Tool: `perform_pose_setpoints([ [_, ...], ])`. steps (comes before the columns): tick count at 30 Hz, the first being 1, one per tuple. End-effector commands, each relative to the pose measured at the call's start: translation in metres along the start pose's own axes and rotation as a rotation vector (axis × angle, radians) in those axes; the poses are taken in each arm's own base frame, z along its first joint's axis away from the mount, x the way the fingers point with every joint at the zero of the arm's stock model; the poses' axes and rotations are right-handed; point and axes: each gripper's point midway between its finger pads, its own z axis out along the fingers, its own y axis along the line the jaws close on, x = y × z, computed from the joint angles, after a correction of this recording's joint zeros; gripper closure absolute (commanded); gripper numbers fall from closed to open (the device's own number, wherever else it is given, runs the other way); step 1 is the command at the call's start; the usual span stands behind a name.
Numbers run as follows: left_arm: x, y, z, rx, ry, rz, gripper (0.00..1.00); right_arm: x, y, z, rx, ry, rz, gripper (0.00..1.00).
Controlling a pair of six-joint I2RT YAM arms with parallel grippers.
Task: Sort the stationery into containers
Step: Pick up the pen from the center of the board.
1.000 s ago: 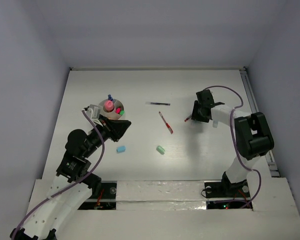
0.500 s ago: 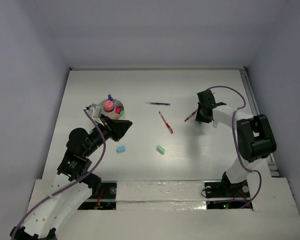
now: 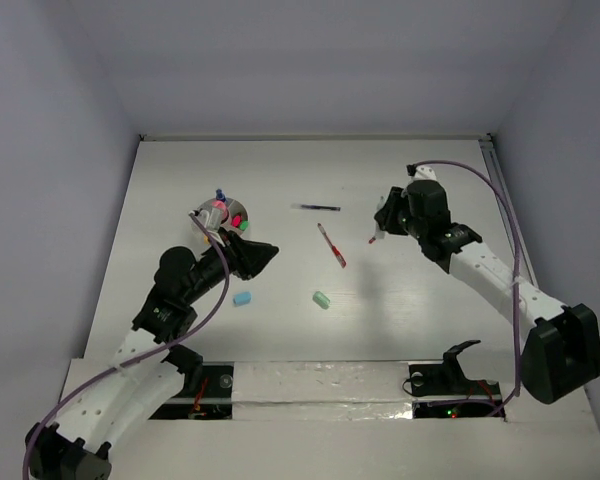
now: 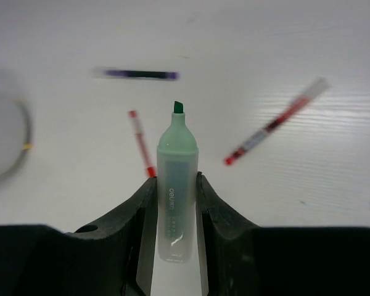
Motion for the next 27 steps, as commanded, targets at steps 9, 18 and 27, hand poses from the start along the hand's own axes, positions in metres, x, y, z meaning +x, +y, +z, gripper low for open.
perform_pose_setpoints([
  [9, 0.027, -0.021, 0.043, 0.085, 0.039, -0.036, 0.62, 0.002, 0.150, -0.024, -0.536, -0.065, 0.010, 1.00],
  [18, 0.038, -0.010, 0.065, 0.048, 0.054, -0.045, 0.46, 0.022, 0.189, -0.029, -0.644, -0.049, 0.015, 1.00],
  [27, 0.037, -0.001, 0.078, -0.007, 0.040, -0.016, 0.49, 0.035, 0.204, -0.032, -0.682, -0.027, 0.011, 1.00],
])
